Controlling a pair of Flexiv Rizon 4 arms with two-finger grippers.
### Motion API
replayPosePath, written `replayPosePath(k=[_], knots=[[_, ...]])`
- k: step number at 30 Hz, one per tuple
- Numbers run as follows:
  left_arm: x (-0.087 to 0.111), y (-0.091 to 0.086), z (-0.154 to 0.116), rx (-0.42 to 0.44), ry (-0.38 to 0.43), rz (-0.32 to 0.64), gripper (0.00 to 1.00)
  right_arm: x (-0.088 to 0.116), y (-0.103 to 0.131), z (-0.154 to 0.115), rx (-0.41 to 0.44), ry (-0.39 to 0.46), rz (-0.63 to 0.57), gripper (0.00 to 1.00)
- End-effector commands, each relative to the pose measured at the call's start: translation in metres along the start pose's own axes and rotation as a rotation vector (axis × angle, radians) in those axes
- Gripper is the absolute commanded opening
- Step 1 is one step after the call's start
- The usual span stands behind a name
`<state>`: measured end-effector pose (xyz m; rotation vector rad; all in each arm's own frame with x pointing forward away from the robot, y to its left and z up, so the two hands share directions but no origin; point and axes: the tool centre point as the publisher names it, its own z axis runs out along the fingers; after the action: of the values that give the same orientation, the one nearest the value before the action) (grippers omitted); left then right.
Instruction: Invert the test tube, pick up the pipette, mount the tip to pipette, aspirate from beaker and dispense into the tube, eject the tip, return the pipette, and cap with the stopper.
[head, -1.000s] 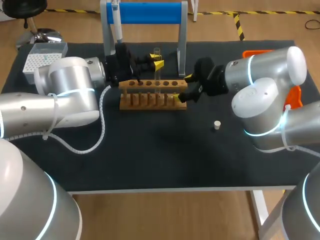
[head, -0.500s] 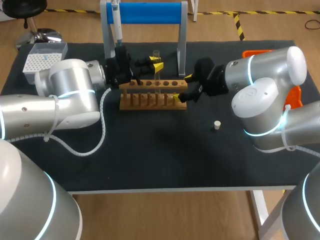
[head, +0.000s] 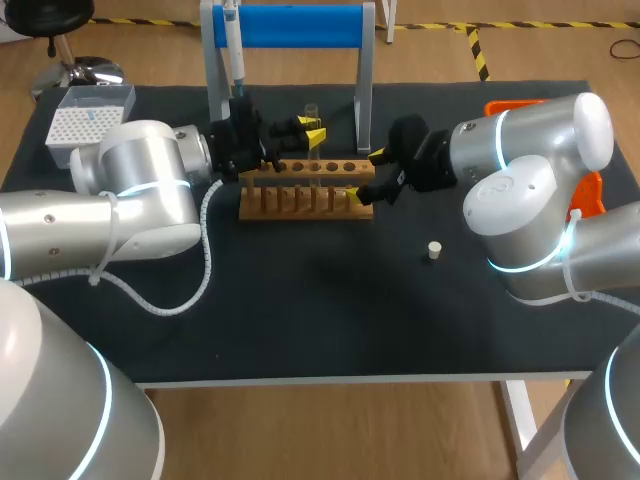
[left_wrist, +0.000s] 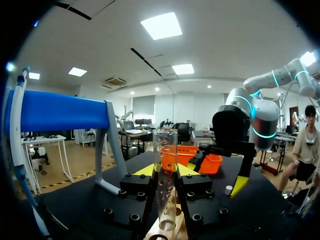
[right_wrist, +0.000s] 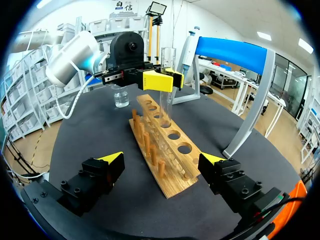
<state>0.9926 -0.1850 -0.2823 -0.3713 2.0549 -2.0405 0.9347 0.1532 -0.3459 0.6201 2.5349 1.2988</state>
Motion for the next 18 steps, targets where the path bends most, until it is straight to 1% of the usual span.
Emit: replayPosePath(k=[1, 7, 8, 9, 14, 18], knots=[[-0.0005, 0.0021, 0.0022, 0.0, -0.004, 0.001, 0.0, -0.0006, 0.0006, -0.0007, 0.004, 0.002, 0.0, 1.0], [-0.0004, 0.0035, 0.0023, -0.007, -0.005, -0.006, 0.0, -0.0006, 0.0006, -0.0007, 0.004, 0.002, 0.0, 1.0], [-0.0004, 0.0036, 0.0023, -0.008, -0.004, -0.006, 0.31, -0.0006, 0.0006, -0.0007, 0.004, 0.002, 0.0, 1.0], [-0.0001, 0.0038, 0.0022, -0.019, -0.015, -0.018, 1.0, -0.0006, 0.0006, -0.0007, 0.004, 0.002, 0.0, 1.0], [0.0012, 0.0021, 0.0008, -0.02, -0.01, -0.001, 1.0, -0.0006, 0.0006, -0.0007, 0.004, 0.002, 0.0, 1.0], [0.0062, -0.0037, -0.0038, -0.046, -0.003, 0.003, 1.0, -0.0006, 0.0006, -0.0007, 0.004, 0.002, 0.0, 1.0]])
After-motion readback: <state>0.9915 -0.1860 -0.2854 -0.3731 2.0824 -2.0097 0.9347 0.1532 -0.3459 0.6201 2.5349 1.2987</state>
